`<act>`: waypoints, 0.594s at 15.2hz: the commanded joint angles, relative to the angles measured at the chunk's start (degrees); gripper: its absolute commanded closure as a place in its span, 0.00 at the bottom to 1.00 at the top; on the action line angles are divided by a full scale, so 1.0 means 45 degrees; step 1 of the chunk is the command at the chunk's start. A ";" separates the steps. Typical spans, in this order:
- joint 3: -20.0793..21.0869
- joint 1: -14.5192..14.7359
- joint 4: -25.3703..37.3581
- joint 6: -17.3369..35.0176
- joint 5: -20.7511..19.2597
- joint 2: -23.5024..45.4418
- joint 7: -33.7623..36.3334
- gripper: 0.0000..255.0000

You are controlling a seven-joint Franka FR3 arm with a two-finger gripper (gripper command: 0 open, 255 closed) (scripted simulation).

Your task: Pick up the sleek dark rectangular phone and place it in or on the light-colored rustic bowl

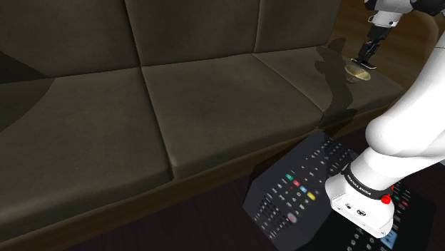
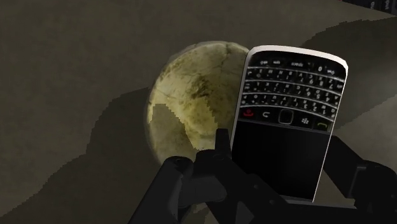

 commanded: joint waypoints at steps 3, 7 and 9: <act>0.0000 -0.0001 0.0002 0.0001 0.0001 0.0001 0.0000 0.00; 0.0000 0.0000 0.0002 0.0001 0.0001 0.0001 0.0000 0.00; -0.0031 -0.0038 0.0804 -0.0837 -0.0050 -0.0047 0.0042 0.00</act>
